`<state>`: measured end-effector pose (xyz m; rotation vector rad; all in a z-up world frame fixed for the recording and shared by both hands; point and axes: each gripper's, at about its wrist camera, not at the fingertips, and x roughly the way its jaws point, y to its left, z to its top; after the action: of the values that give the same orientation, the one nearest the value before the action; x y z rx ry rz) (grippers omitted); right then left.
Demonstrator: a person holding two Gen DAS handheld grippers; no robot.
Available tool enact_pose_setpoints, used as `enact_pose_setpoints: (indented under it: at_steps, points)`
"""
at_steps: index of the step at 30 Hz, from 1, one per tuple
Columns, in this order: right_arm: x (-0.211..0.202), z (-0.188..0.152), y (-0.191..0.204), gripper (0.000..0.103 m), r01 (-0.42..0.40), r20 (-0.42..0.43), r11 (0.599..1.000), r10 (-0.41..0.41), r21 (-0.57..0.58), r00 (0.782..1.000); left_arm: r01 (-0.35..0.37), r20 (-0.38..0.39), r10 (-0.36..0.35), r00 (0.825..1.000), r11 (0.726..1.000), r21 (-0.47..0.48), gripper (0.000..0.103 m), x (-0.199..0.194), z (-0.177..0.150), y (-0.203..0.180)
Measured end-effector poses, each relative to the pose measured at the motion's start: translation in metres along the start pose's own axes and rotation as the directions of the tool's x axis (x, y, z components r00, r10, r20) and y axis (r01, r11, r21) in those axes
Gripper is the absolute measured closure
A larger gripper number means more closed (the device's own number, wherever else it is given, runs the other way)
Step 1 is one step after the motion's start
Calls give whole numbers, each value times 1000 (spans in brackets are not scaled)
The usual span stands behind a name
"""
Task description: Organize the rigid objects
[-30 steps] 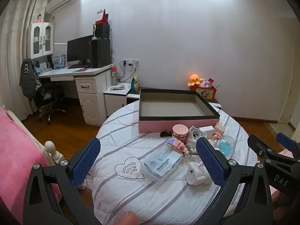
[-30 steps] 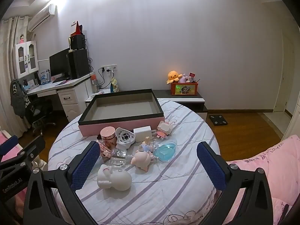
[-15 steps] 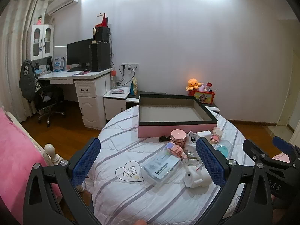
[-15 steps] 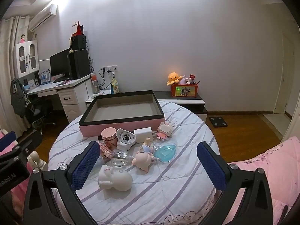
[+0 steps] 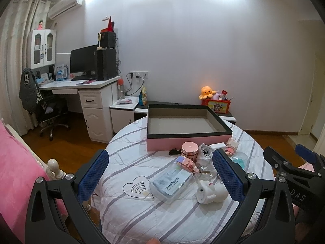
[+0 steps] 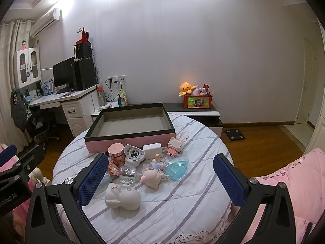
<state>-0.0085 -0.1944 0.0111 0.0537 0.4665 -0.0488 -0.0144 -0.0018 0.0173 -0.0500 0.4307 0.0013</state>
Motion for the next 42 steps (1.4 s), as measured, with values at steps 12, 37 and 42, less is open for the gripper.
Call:
enact_pose_setpoints:
  at_steps: [12, 37, 42]
  points:
    - [-1, 1, 0, 0, -1, 5, 1000, 1, -2, 1000, 0, 1, 0, 1000, 1000, -1, 0, 1, 0, 0]
    - [-1, 1, 0, 0, -2, 12, 1000, 2, -4, 1000, 6, 5, -6, 1000, 1000, -5, 0, 1, -3, 0]
    - [0, 2, 2, 0, -7, 6, 1000, 7, -9, 1000, 2, -1, -2, 1000, 1000, -12, 0, 5, -7, 4]
